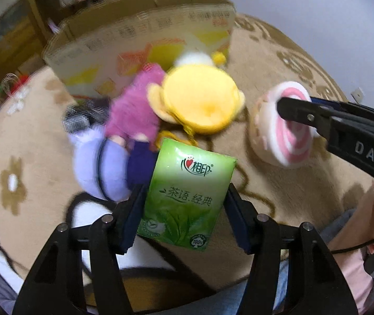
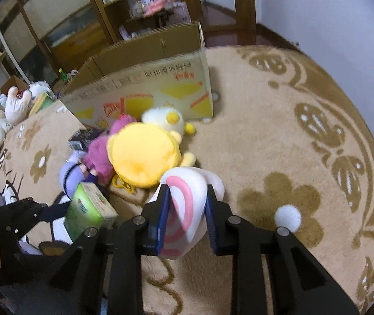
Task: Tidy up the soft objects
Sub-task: 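Lift both held items and carry them over the cardboard box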
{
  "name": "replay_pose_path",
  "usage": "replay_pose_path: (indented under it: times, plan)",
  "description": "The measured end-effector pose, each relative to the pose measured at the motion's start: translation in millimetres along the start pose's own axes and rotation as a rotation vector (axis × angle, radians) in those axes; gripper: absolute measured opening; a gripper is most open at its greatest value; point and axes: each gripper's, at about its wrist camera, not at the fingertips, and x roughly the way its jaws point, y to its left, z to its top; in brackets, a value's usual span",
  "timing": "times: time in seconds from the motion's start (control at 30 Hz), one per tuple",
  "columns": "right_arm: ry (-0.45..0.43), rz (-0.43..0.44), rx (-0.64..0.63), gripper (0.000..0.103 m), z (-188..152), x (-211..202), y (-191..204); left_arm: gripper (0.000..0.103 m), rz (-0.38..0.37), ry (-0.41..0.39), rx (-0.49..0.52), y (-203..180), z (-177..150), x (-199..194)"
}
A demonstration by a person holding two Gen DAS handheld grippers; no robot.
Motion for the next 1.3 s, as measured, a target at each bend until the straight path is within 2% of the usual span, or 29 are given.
replay_pose_path:
  times: [0.2,0.47,0.57,0.7,0.83,0.93,1.03,1.13,1.3]
  plan:
    - [-0.151,0.008,-0.035,0.027,3.7,-27.5,8.1,0.059,0.057,-0.144,-0.028,11.6,6.0,-34.4]
    - [-0.349,0.011,-0.052,0.027,14.7,-56.6,13.1,0.059,0.154,-0.387,-0.060,29.3,23.4,-78.9]
    - [-0.387,0.012,-0.066,0.027,25.3,-61.5,15.9,0.059,0.191,-0.480,-0.056,33.9,33.1,-95.8]
    - [-0.427,0.017,-0.089,0.027,42.0,-64.9,19.6,0.059,0.175,-0.562,-0.080,44.5,49.4,-114.8]
    - [-0.461,0.018,-0.078,0.027,59.7,-66.2,21.4,0.059,0.186,-0.574,-0.073,49.8,65.3,-122.0]
    - [-0.495,0.032,-0.076,0.027,76.2,-67.0,22.5,0.059,0.174,-0.589,-0.111,58.8,73.9,-130.0]
    - [-0.521,0.045,-0.079,0.027,90.5,-66.3,25.1,0.059,0.197,-0.599,-0.110,66.2,83.0,-132.2]
    - [-0.548,0.054,-0.091,0.027,105.1,-61.4,27.8,0.059,0.227,-0.614,-0.116,72.7,92.4,-129.8]
    - [-0.552,0.078,-0.103,0.028,124.7,-40.1,31.3,0.059,0.223,-0.608,-0.131,83.1,104.2,-112.2]
